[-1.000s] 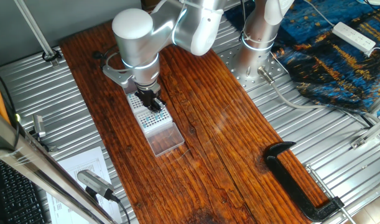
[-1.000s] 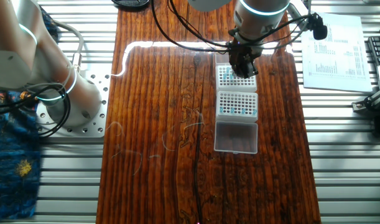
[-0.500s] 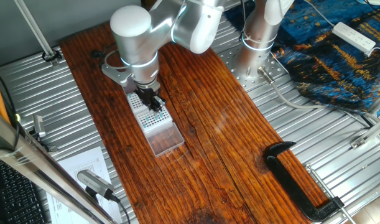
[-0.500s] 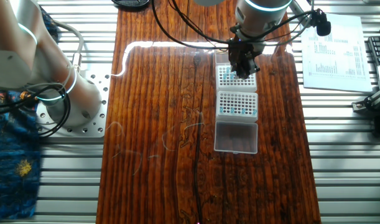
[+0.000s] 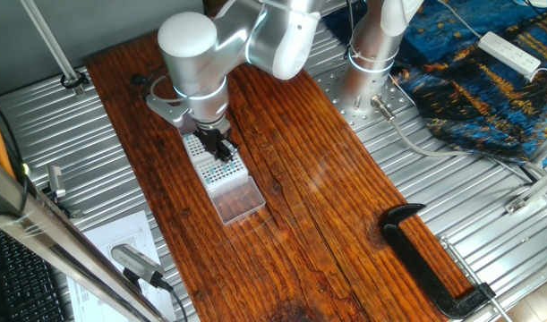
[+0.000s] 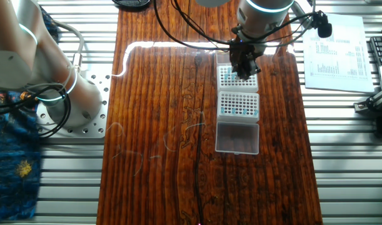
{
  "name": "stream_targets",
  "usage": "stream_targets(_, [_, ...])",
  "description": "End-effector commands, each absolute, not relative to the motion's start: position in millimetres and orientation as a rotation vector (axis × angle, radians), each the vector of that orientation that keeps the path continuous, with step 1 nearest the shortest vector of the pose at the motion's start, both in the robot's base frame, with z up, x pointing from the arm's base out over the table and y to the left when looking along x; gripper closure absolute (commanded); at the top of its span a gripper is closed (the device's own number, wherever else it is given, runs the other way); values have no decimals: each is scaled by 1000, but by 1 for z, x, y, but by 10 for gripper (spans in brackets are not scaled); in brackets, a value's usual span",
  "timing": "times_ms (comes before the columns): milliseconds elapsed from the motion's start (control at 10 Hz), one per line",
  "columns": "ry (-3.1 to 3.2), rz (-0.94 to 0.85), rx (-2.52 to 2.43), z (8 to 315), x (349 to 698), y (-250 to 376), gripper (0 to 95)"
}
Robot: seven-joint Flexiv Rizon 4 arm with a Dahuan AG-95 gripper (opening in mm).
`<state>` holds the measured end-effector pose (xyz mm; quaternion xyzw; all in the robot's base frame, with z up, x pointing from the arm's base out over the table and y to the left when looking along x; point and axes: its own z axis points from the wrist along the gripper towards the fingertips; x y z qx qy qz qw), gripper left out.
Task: Transfer all medium pipette tips from one holder to another
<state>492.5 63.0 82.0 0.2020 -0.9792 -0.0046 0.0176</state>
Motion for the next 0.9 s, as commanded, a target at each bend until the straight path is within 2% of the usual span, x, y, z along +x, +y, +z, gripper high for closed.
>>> stream_targets(100, [-3042,-14,624,80,493,63,950])
stream_targets(600, [-3044,-21,629,79,492,63,950])
stream_targets(700, [-3048,-30,631,79,492,63,760])
stream_targets(900, [-3047,-26,634,80,492,63,760])
